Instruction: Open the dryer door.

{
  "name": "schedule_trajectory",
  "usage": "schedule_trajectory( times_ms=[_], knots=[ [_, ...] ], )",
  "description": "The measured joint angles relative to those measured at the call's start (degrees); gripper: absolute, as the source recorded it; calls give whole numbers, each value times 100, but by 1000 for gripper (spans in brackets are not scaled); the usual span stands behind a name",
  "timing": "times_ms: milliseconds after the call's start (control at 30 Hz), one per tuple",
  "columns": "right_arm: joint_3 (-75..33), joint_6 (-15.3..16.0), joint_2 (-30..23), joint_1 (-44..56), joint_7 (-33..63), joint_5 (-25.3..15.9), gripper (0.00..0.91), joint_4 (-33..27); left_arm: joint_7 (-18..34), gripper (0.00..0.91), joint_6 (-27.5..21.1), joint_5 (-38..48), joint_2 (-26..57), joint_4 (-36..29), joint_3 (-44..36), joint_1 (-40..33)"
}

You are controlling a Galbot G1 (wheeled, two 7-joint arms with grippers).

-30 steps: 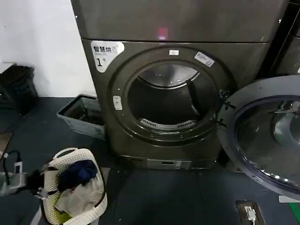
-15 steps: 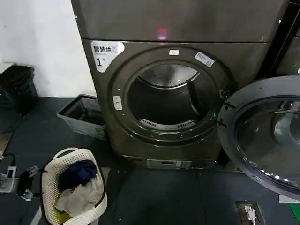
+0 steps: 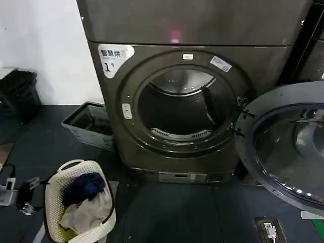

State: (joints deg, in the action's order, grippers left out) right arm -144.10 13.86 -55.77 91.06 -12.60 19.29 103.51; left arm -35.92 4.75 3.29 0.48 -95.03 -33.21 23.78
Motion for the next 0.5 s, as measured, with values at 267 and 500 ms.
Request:
schedule_trajectory(
  times_ms=[267, 500],
  knots=[
    [-36, 13, 24, 6, -28, -19, 907, -13, 35, 907, -1, -113, 3, -38, -2, 2],
    [-115, 23, 74, 52, -22, -21, 907, -54, 28, 907, -21, -123, 46, -143, 25, 1]
  ],
)
